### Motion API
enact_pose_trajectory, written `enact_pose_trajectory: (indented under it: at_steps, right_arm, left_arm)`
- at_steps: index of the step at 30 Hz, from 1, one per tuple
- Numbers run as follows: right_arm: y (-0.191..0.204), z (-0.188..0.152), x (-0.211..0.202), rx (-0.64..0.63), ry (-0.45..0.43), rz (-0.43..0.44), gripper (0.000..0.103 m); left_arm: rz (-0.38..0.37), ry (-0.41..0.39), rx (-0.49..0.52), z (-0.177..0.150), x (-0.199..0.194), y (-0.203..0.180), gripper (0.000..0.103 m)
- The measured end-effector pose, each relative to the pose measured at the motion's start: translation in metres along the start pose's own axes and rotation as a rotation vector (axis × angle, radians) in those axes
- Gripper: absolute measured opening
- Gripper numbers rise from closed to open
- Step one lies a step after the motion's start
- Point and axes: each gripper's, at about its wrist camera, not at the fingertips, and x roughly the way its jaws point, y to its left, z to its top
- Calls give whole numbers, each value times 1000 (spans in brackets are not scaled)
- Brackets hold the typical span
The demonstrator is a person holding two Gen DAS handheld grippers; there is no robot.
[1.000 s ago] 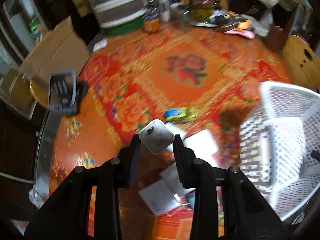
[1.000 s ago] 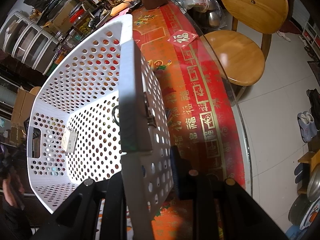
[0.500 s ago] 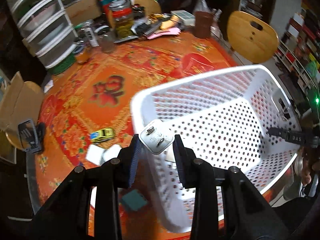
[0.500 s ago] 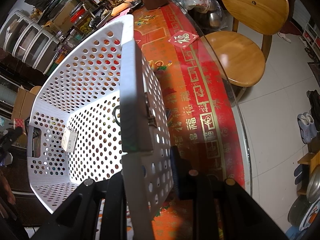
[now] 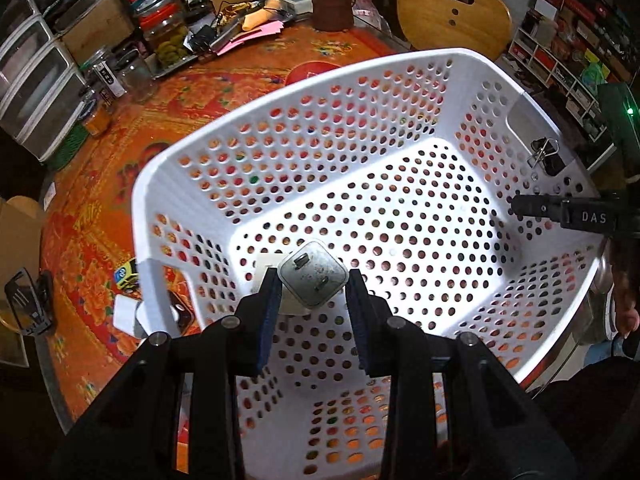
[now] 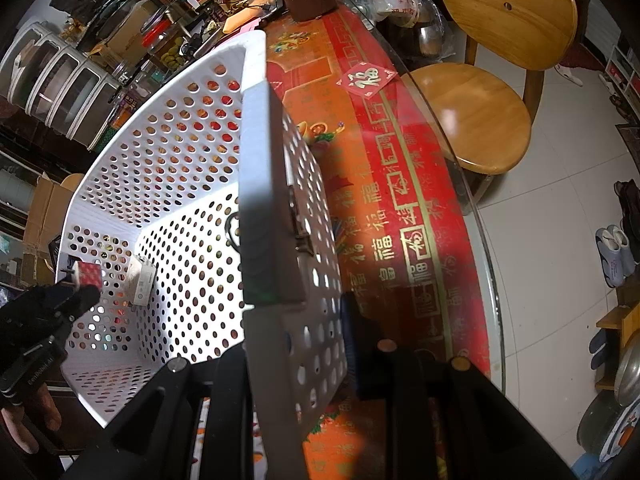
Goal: Organize rigid objects
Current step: 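Carry the cube charger over the basket with the left tool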
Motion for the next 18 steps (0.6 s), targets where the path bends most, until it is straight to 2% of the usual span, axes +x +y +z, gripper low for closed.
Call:
enact_pose_trajectory:
  at_steps: [8,18]
  right_arm:
    - [-1,-1,0,1,-2,3,21]
    - [-2,-1,0,0,-3,3,21]
  left_arm:
    - [-4,25,-11,-6,16,-4,31]
    - [2,21,-23,-6,16,-1,31]
